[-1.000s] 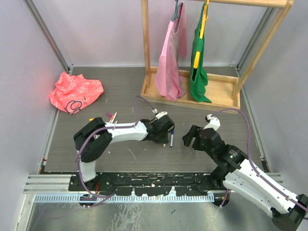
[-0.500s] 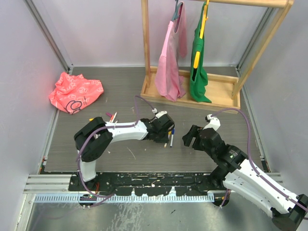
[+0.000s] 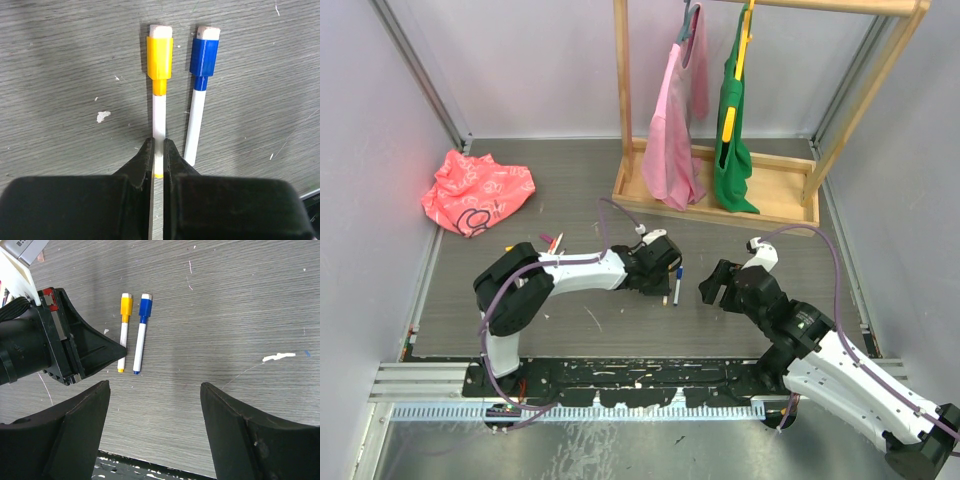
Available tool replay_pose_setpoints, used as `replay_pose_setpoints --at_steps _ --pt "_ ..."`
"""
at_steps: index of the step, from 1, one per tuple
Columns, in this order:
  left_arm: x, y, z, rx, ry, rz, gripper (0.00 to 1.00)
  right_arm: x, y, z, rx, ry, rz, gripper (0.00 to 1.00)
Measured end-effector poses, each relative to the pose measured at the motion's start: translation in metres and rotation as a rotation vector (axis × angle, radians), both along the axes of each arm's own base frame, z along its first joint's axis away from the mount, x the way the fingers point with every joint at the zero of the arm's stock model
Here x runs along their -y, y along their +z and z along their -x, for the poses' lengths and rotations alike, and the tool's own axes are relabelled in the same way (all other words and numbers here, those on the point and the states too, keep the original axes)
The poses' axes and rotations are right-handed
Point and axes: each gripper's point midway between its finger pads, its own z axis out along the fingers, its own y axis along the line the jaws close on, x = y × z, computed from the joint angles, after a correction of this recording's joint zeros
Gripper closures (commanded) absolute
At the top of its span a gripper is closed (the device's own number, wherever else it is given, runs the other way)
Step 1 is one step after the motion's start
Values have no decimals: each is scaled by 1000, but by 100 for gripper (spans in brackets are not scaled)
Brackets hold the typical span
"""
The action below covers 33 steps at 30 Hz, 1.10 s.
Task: Insert the pens into the pen caps
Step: Place the pen at the center of the board.
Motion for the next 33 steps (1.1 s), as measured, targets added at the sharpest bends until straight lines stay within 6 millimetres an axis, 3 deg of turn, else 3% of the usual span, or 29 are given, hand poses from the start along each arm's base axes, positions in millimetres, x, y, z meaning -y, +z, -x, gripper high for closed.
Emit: replay_pose_setpoints --at_steps 19,22,27,33 --pt "0 7 -1 7 13 16 80 0 1 0 1 0 -1 22" --pt "-3 23 -1 30 12 30 79 0 4 -1 7 0 -6 22" --pt "-9 66 -7 115 8 71 76 0 5 -1 8 0 -6 22" --pt "-37 111 -20 201 34 92 75 0 4 -1 8 1 -4 22"
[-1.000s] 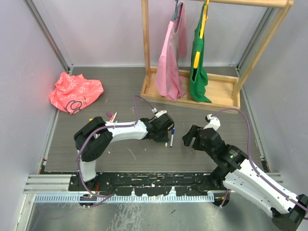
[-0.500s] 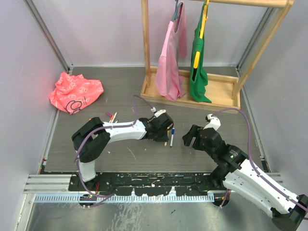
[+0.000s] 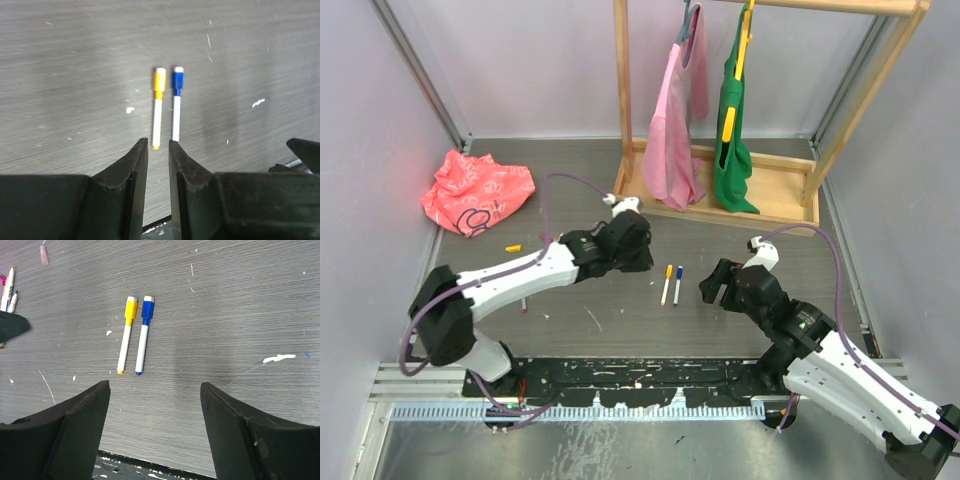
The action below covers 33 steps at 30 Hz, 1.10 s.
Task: Insert the pens into the pen caps
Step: Place the pen at the center of the board, then pick up the pen from the center of the board.
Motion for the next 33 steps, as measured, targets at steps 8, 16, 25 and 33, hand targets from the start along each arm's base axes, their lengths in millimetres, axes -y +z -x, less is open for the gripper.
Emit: replay_pose_setpoints --at_steps 8,16,25,33 --pt "-97 22 -32 62 164 -66 74 0 0 0 0 -2 3 22" --pt "-198 -2 -40 14 314 -215 71 0 -4 -1 -12 1 17 22" --pt "-271 -22 -34 -54 474 -267 74 -1 -4 1 -17 10 14 22" --pt "-320 -60 1 -173 609 -334 68 -2 -4 1 -18 15 9 22"
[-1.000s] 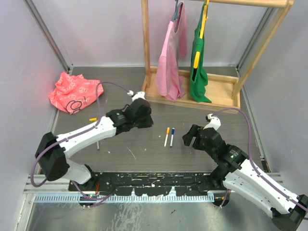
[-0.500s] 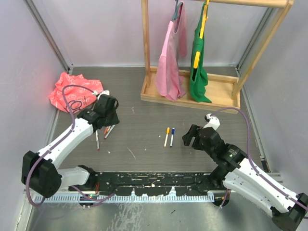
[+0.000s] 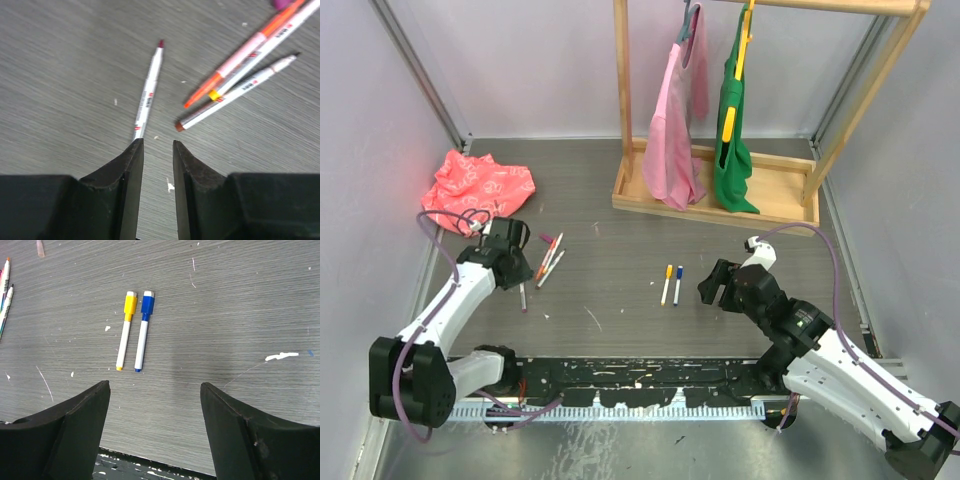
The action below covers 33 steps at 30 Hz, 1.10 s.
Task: Insert the pens into the pen caps
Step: Pick up the pen from the center of the board.
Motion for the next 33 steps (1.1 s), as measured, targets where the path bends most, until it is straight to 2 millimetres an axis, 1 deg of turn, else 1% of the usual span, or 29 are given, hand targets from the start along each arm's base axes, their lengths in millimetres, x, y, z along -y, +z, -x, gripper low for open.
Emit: replay_pose_setpoints --at_steps 2,5,14,19,23,25,27,28,31,33 --pt "-9 -7 6 -19 32 4 68 -1 0 0 -2 3 -1 22" --pt "-15 -14 9 -38 60 12 68 -1 0 1 -4 8 -5 22" --pt "-21 -33 4 -85 95 31 68 -3 1 3 -6 19 -13 22" --pt "-20 -42 0 -106 101 48 69 -3 1 3 -6 20 -15 22" --pt "-20 -56 1 -157 112 70 73 -3 2 3 -1 20 -19 22" --pt "-20 -63 2 -183 121 83 76 -3 3 3 1 21 -20 22" --pt "-21 -63 -1 -180 129 95 81 -3 3 3 1 21 -20 22" --pt "-21 -63 -1 -182 132 99 86 -3 3 3 1 21 -19 22" --pt "-23 -63 -4 -183 141 108 95 -3 3 3 1 21 -19 22" --pt "-23 -63 -5 -181 143 113 98 -3 3 3 1 21 -19 22"
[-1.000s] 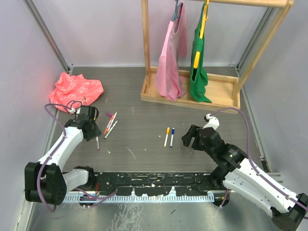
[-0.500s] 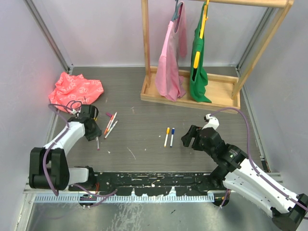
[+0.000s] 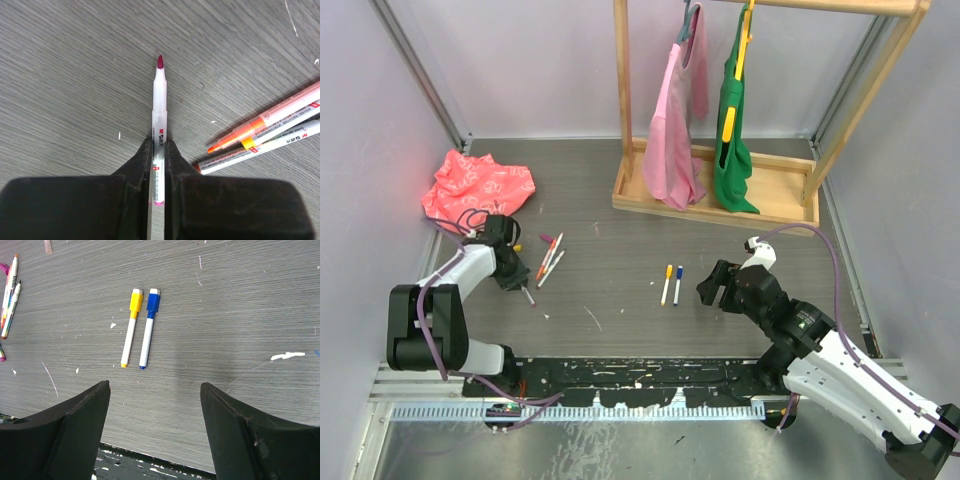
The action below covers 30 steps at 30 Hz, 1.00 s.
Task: Insert the pens into the pen caps
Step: Pick up the pen from the center of the board.
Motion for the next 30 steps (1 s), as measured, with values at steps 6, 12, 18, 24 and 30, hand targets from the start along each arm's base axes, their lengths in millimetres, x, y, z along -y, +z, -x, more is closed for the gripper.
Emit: replay_pose_setpoints --at_steps 6,12,18,24,30 --pt "0 3 0 10 1 0 100 0 0 0 0 0 0 22" --pt "-1 57 -4 176 -17 -11 100 1 1 -1 7 -2 6 22" --pt "17 157 -28 484 -88 35 100 -2 14 -6 36 1 -3 22" --pt "90 190 -14 583 -310 148 100 -16 26 -12 71 37 -58 22" --pt "181 189 9 601 -555 282 100 -43 43 -11 100 135 -162 24"
